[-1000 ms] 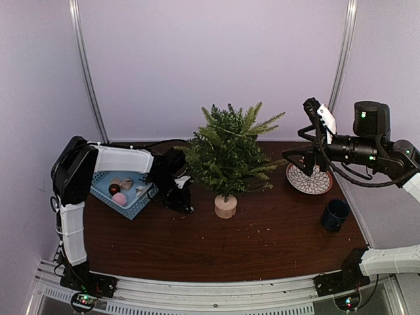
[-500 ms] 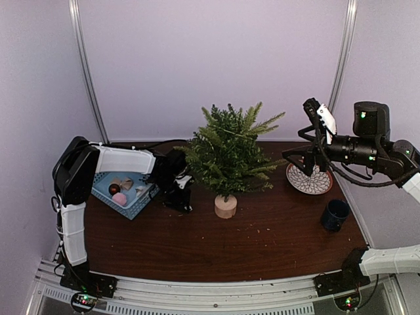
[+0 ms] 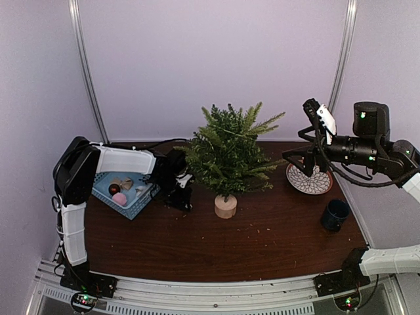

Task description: Decorate the small christmas tree

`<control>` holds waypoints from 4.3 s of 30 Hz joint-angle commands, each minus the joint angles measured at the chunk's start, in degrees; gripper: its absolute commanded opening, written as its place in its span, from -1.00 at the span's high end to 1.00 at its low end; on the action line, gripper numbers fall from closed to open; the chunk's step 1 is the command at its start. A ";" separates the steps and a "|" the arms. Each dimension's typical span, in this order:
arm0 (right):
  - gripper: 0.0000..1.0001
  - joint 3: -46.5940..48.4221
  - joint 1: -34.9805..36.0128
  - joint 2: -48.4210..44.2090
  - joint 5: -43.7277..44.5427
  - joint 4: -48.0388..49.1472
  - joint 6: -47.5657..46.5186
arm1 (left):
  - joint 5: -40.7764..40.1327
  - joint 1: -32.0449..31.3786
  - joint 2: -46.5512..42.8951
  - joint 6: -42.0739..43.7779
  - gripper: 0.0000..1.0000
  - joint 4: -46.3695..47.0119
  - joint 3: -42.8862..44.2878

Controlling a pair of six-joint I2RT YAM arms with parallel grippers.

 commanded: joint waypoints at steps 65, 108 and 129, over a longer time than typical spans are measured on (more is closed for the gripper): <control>-0.99 -2.81 0.08 -0.59 1.09 1.61 1.64 | -9.69 -0.37 -0.91 -0.19 0.31 -2.61 -2.15; -0.99 2.77 -1.67 1.41 4.30 4.71 4.06 | -15.28 17.34 -15.24 7.81 0.74 -15.49 24.82; -0.91 27.16 -11.77 21.59 -7.33 14.84 15.58 | 21.00 15.09 -2.62 6.66 0.62 16.59 52.22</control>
